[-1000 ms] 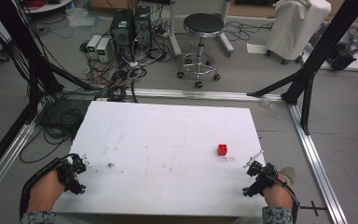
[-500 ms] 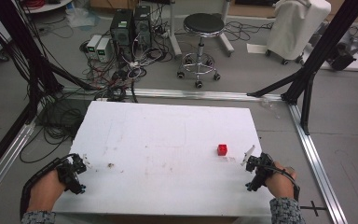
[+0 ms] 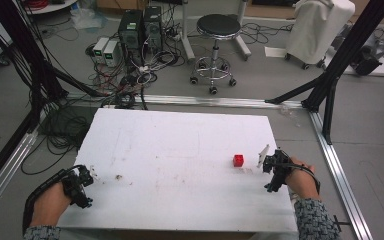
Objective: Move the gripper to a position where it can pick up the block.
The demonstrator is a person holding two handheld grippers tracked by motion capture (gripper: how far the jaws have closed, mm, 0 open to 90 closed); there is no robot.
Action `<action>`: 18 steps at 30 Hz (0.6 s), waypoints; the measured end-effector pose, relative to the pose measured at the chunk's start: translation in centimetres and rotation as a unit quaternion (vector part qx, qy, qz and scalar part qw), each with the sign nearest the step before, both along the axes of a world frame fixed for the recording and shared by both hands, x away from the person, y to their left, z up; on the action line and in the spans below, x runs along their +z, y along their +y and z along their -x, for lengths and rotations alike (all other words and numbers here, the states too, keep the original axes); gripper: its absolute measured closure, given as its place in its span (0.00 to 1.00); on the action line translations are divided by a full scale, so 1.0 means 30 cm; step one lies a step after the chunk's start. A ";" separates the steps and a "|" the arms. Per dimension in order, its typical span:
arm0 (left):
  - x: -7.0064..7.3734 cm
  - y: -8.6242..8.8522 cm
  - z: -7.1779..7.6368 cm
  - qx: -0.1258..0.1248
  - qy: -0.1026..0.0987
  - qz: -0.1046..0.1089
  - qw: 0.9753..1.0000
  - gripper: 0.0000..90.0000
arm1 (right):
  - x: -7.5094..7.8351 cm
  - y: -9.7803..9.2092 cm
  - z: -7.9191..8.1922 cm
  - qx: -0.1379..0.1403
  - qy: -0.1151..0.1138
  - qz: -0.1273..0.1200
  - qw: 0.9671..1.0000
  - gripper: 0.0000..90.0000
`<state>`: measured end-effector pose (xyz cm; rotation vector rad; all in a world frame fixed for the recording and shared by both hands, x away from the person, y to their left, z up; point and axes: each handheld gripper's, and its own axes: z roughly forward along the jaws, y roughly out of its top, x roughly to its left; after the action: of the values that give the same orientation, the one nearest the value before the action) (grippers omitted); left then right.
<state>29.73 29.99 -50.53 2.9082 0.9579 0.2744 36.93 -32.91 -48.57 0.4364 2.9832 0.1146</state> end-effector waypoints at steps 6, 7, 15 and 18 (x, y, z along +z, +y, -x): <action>-0.003 0.002 -0.001 0.001 -0.001 -0.003 1.000 0.24 | 0.030 -0.007 -0.054 0.028 0.003 -0.010 1.000 0.04; -0.003 0.001 -0.002 -0.001 -0.001 -0.004 1.000 0.24 | 0.030 -0.007 -0.054 0.028 0.003 -0.010 1.000 0.04; -0.002 -0.005 -0.003 -0.002 0.002 -0.005 1.000 0.24 | 0.070 0.002 -0.112 0.062 -0.002 -0.005 0.998 0.04; -0.003 -0.006 -0.003 -0.002 0.001 -0.006 1.000 0.24 | 0.078 0.014 -0.126 0.073 -0.004 0.000 0.997 0.04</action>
<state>29.82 29.81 -50.62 2.9209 0.9544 0.2772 40.72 -32.50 -46.22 0.2177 3.0050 0.1309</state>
